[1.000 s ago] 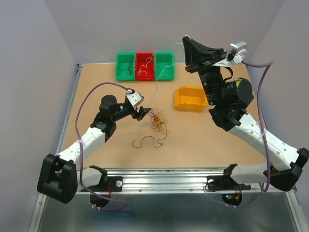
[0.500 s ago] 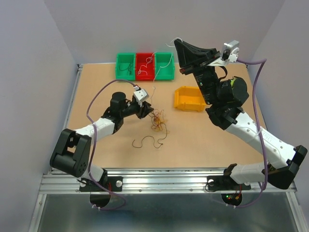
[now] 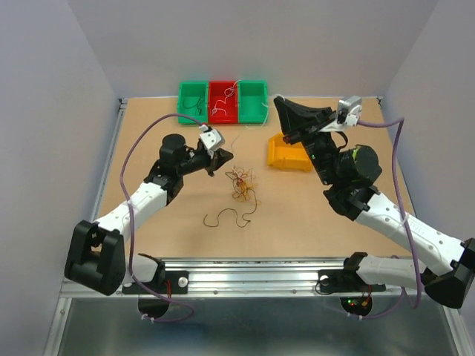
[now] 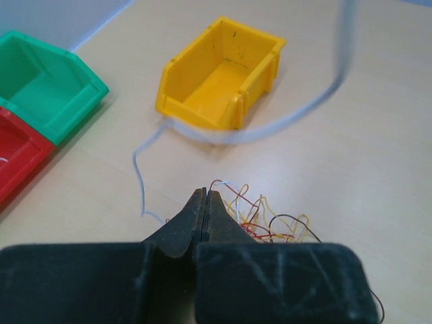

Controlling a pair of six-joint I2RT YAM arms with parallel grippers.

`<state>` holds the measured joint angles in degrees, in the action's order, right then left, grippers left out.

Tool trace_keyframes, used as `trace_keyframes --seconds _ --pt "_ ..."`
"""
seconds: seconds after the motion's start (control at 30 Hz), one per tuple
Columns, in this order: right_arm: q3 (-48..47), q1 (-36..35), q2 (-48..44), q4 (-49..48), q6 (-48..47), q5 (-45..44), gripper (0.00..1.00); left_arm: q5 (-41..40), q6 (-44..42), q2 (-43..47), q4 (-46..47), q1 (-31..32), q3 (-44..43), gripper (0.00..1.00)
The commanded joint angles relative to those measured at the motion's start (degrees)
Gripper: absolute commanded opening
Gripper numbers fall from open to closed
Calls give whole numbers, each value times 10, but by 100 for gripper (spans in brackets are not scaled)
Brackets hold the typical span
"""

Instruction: Untangle the cables

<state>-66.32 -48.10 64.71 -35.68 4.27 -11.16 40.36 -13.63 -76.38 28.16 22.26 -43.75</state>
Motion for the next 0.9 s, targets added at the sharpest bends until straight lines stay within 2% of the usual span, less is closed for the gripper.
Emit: trace_keyframes --seconds 0.0,0.1,0.13,0.17,0.2,0.23,0.33,0.43,0.6,0.8,0.87 --pt "112 -3 -41 -20 -9 -27 0 36 -13 72 -76 -3 -63 0" --pt "195 -2 -56 -63 -10 -62 1 37 4 83 -107 -3 -80 0" --pt "212 -2 -57 -94 -13 -69 1 30 9 82 -102 -3 -77 3" --pt "229 -2 -58 -102 -14 -73 1 -6 14 75 -95 -3 -67 16" --pt "233 -2 -58 -108 -15 -72 0 -27 16 69 -90 -3 -61 41" --pt "234 -2 -58 -110 -17 -70 1 -67 14 62 -78 -3 -50 49" --pt "227 -2 -59 -119 -20 -57 1 -76 4 32 -62 -3 -40 61" --pt "186 -2 -55 -118 -30 -38 1 -67 11 -3 -53 -4 -47 66" --pt "83 -2 -49 -65 -30 19 0 -70 25 -49 -36 -2 -66 68" --pt "-45 -2 -20 -40 -23 43 1 -61 24 -39 5 -3 -37 72" --pt "-87 -2 -5 -40 -18 47 1 -84 32 -23 15 -4 -26 75"
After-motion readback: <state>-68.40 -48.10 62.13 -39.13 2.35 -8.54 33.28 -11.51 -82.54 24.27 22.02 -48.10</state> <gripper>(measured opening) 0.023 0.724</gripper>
